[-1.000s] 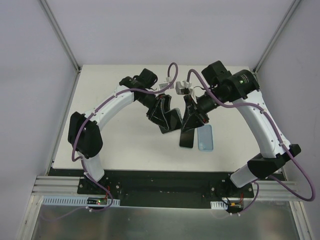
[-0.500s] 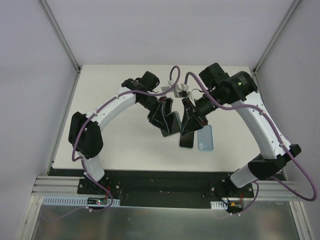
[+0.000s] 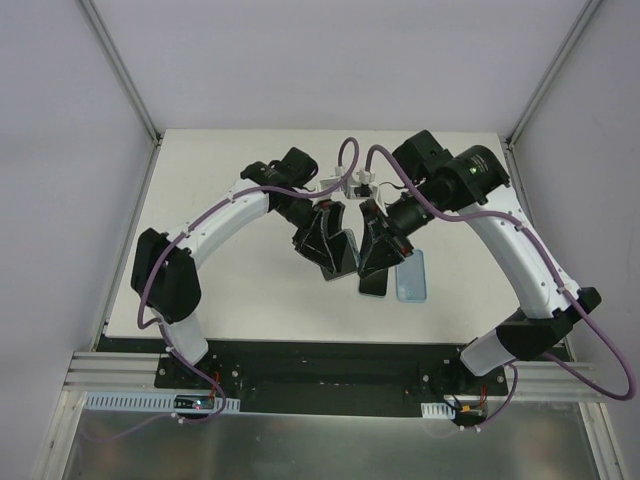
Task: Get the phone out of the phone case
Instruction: Remove the phone case from the phone.
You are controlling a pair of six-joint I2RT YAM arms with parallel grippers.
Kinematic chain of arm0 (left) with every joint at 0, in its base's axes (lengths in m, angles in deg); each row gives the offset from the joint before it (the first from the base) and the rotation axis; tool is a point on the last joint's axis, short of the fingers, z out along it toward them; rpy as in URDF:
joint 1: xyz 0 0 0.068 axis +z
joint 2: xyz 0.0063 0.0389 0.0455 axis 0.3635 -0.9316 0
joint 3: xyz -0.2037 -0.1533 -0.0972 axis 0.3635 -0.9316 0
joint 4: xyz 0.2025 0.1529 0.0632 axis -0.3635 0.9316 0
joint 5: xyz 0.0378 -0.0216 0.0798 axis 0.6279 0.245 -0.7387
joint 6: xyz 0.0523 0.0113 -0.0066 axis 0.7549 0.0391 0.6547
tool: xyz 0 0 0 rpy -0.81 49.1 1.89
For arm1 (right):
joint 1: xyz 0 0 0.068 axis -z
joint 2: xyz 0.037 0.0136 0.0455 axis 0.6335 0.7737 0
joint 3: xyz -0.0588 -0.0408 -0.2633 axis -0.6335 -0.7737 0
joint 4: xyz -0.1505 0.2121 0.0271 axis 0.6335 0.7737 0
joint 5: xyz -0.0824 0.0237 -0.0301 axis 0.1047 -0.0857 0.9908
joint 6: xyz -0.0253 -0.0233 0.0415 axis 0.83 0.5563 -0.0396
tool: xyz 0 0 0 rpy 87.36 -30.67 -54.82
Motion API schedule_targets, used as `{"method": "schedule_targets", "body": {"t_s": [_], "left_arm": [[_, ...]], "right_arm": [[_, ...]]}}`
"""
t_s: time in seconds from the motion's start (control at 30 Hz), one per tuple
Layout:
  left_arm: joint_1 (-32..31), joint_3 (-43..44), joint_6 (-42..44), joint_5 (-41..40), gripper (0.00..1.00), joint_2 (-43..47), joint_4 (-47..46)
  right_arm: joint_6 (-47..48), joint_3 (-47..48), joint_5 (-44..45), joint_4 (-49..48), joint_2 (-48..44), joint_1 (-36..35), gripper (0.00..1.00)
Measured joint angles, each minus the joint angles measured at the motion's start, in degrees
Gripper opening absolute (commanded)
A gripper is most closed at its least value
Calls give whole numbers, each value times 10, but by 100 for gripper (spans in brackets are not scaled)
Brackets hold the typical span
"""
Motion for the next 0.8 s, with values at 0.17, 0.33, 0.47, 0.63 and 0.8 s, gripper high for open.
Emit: {"method": "schedule_targets", "body": {"t_s": [0.17,0.33,0.47,0.63,0.8], "left_arm": [[-4,-11,0,0,0,11,0],[-2,-26,-2,0,0,28,-2],[8,-30,-9,0,0,45,-16],[34,-34,-32,-5,0,75,-42],[46,-38,-46,-50,0,100,-64]], "right_arm": [[-31,-10,-19,0,0,-2,13],[-109,-39,-25,-33,-14,-4,40],[-201,-95,-22,-140,-48,-3,56],[-297,-130,-15,-276,-70,10,61],[-381,-141,-6,-378,-77,38,61]]}}
